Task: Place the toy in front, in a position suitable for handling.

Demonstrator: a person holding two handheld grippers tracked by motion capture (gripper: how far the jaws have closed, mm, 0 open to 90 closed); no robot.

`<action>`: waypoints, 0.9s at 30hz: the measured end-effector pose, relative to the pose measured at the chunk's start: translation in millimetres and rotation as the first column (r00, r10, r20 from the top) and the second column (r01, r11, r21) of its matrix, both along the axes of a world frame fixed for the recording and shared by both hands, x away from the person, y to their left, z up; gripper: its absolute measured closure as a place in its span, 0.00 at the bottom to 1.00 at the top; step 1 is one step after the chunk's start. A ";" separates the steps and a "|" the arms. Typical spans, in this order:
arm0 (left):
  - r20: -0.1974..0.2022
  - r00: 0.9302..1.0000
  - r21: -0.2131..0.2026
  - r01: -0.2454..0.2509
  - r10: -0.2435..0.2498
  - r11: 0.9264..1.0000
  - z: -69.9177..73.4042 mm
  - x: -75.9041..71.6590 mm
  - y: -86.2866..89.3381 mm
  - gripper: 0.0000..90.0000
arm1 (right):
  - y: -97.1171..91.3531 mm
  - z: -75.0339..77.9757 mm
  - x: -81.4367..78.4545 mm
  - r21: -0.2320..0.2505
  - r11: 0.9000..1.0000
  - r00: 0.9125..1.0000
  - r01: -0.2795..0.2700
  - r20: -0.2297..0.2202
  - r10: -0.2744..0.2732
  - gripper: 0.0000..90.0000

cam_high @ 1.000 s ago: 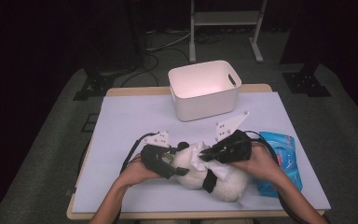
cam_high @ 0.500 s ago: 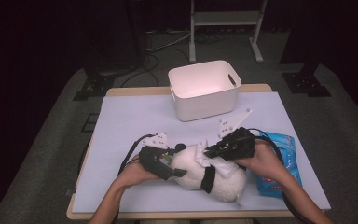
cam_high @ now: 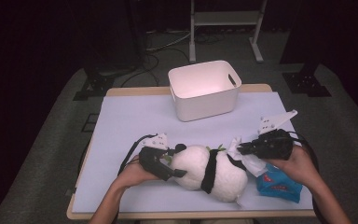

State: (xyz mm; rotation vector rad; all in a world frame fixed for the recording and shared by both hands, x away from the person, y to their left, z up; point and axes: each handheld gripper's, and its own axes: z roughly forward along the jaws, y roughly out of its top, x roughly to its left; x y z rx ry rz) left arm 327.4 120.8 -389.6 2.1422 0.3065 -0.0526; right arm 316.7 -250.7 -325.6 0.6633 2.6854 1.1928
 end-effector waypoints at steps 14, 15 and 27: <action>-0.003 1.000 0.010 -0.006 0.006 1.000 -1.1 0.4 1.2 0.26 | 2.2 -3.3 -3.8 0.066 0.997 0.998 -0.043 -0.032 0.045 0.92; -0.001 1.000 0.013 -0.005 0.005 1.000 -0.9 0.2 1.2 0.25 | 5.5 -3.1 -4.3 0.068 0.996 0.998 -0.051 -0.032 0.053 0.92; 0.008 1.000 0.006 -0.005 0.005 1.000 2.2 -2.0 -0.8 0.25 | 66.2 5.8 2.6 0.041 0.980 0.980 -0.194 -0.026 0.195 0.92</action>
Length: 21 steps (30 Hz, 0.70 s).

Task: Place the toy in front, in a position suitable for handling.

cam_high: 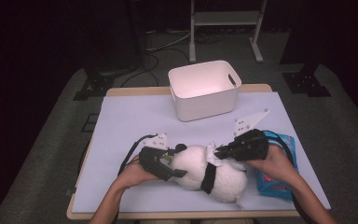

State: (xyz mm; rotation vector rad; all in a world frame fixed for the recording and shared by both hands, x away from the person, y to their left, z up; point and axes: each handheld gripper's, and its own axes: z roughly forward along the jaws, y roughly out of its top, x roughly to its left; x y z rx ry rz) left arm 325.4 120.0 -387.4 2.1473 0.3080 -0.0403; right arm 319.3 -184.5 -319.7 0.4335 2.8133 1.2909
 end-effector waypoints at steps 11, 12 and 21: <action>0.012 1.000 -0.001 0.006 -0.006 1.000 3.9 -1.8 -2.2 0.25 | 38.8 8.1 14.9 -0.009 0.999 0.999 -0.048 0.010 0.048 0.91; 0.013 1.000 -0.002 0.007 -0.007 1.000 4.3 -2.0 -2.5 0.25 | 43.1 9.7 16.2 -0.006 0.999 0.999 -0.048 0.011 0.048 0.91; 0.030 0.999 -0.011 0.019 -0.019 1.000 6.6 -3.9 -3.7 0.25 | 61.7 14.9 21.5 -0.015 0.998 0.998 -0.063 0.026 0.063 0.91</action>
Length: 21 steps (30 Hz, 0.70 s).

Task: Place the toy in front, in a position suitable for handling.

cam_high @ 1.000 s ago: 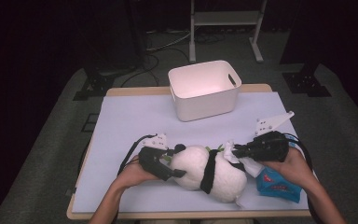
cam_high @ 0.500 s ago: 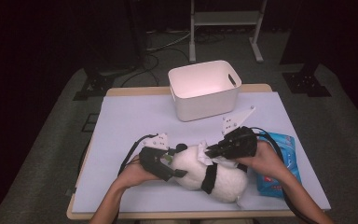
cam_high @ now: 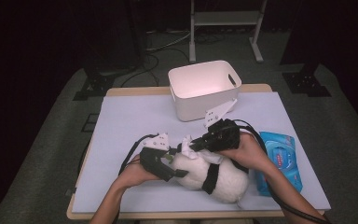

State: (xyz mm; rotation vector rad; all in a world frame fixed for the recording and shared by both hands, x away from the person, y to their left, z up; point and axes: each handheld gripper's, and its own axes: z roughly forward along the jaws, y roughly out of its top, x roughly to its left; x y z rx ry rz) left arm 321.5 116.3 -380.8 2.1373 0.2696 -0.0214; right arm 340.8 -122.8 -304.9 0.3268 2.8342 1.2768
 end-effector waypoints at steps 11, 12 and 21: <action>-0.017 1.000 0.004 -0.008 0.009 1.000 -2.3 0.5 1.7 0.25 | -34.6 -6.0 -10.1 -0.054 0.999 1.000 0.010 -0.029 -0.011 0.92; -0.018 1.000 0.005 -0.010 0.010 1.000 -2.4 0.7 1.9 0.25 | -38.5 -6.9 -11.0 -0.062 0.998 0.999 0.011 -0.039 -0.013 0.92; -0.020 1.000 0.017 -0.010 0.010 1.000 -3.9 1.4 3.0 0.25 | -35.2 -12.3 -18.1 -0.068 0.997 0.998 -0.036 -0.054 0.033 0.92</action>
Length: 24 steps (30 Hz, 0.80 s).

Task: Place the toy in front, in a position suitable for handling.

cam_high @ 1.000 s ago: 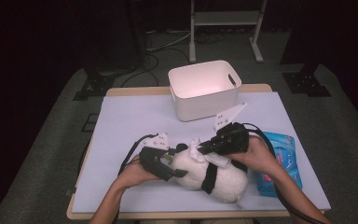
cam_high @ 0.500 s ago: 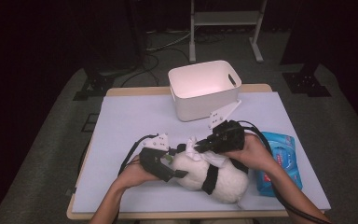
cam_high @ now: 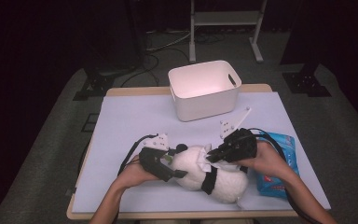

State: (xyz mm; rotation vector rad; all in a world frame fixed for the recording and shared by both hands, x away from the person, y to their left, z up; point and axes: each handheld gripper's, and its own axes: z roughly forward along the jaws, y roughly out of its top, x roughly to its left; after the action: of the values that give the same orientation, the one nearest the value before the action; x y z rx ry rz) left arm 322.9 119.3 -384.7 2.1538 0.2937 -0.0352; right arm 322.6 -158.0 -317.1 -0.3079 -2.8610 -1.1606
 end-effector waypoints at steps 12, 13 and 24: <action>0.005 1.000 0.007 0.012 -0.012 1.000 0.6 -2.1 0.2 0.25 | 12.9 5.6 4.6 0.023 1.000 1.000 -0.002 0.010 0.002 0.92; 0.009 1.000 0.011 0.015 -0.015 1.000 1.1 -2.3 0.0 0.25 | 14.6 6.7 6.5 0.028 1.000 1.000 -0.003 0.016 0.002 0.92; 0.013 1.000 0.010 0.010 -0.011 1.000 1.0 -1.7 1.1 0.26 | 55.9 13.5 17.7 0.000 1.000 0.998 -0.031 0.057 0.031 0.92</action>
State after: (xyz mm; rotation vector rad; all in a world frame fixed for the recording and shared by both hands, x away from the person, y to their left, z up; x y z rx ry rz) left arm 321.2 120.5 -383.7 2.1642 0.2754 -0.0256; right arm 340.3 -102.2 -303.6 -0.2328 -2.9021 -1.1844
